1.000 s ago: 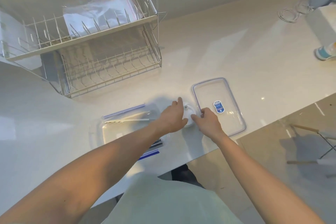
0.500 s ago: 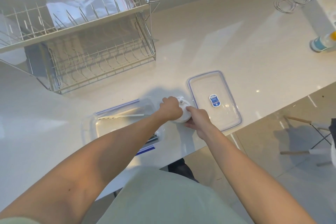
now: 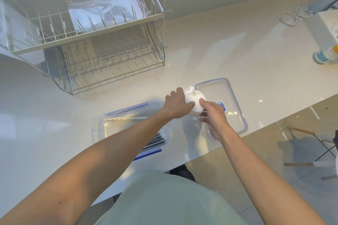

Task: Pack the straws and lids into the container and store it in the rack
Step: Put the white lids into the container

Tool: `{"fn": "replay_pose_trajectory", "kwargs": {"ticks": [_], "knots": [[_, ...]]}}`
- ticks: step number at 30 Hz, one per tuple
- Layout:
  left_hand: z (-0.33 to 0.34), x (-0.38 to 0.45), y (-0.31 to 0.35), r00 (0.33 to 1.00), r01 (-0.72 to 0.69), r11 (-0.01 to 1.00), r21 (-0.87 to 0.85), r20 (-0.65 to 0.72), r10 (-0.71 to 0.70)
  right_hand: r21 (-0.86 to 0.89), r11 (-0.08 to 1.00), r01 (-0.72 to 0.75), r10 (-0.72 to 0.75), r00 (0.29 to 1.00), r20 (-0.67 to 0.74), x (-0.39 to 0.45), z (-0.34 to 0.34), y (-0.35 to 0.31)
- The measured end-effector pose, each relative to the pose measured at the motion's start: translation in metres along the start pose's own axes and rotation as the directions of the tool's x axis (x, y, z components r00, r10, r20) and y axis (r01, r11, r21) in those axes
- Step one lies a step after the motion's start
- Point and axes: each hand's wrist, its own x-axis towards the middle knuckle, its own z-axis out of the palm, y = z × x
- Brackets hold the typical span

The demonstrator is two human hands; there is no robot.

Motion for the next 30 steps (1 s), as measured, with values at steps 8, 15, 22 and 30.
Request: {"fn": "replay_pose_trajectory", "kwargs": {"ticks": [8, 15, 22, 30], "knots": [[-0.081, -0.038, -0.038, 0.979, -0.044, 0.885, -0.464, -0.196, -0.054, -0.107, 0.966, 0.236, -0.206, 0.949, 0.239, -0.028, 0.045, -0.059], [-0.091, -0.104, -0.121, 0.886, -0.016, 0.742, -0.67, -0.354, -0.3, -0.259, 0.896, 0.36, -0.199, 0.848, 0.491, -0.052, 0.126, -0.056], [-0.069, -0.157, -0.19, 0.812, 0.045, 0.753, -0.656, -0.415, -0.41, -0.401, 0.79, 0.463, -0.1, 0.743, 0.662, -0.069, 0.176, -0.011], [-0.055, -0.158, -0.211, 0.767, 0.237, 0.93, -0.282, -0.533, -0.357, -0.505, 0.704, 0.499, -0.026, 0.729, 0.684, -0.063, 0.196, 0.022]]}}
